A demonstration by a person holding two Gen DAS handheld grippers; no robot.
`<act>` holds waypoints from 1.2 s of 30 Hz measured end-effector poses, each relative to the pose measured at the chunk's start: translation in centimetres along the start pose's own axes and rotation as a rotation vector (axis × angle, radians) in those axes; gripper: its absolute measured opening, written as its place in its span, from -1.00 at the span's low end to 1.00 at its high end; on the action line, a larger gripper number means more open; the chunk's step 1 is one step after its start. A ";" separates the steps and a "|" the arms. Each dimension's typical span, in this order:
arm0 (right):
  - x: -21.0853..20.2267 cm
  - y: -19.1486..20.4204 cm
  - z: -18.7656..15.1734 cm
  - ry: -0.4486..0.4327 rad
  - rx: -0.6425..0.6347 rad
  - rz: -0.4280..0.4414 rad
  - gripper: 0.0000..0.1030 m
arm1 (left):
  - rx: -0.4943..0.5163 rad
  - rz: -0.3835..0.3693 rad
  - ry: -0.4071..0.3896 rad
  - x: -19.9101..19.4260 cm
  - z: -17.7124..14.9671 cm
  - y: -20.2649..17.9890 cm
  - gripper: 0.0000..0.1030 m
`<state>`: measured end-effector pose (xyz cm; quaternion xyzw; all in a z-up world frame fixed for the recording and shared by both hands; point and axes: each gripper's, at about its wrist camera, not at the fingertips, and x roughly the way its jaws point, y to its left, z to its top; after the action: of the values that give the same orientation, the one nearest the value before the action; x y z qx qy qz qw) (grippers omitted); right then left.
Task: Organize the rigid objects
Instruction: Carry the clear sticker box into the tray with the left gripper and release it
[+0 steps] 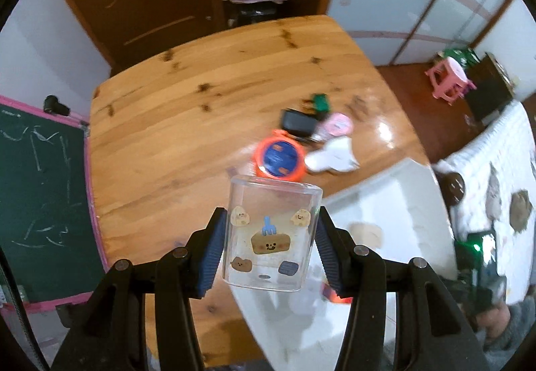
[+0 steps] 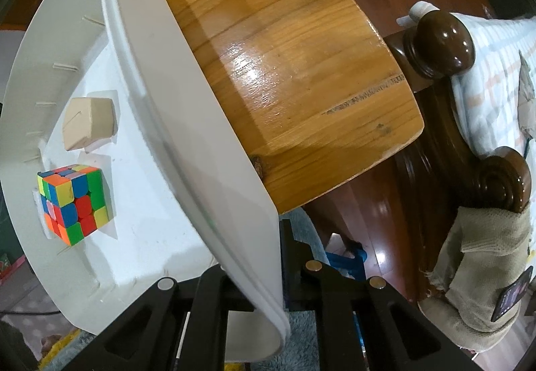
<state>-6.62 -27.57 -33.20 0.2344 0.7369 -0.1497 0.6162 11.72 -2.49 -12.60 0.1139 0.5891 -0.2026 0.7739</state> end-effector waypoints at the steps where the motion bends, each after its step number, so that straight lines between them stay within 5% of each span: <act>1: -0.1 0.1 0.0 -0.006 -0.008 -0.006 -0.82 | 0.010 -0.006 0.004 -0.1 -0.2 -0.7 0.08; 19: -0.4 0.4 0.1 -0.033 -0.058 0.004 -0.81 | 0.253 -0.008 0.130 5.0 -3.8 -13.1 0.08; 36: -0.5 0.4 -0.4 -0.060 -0.073 0.005 -0.81 | 0.415 0.041 0.261 11.6 -7.3 -17.5 0.08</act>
<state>-6.67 -27.05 -32.62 0.2088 0.7225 -0.1283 0.6465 0.13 -17.17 -24.62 0.3075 0.6276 -0.2871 0.6551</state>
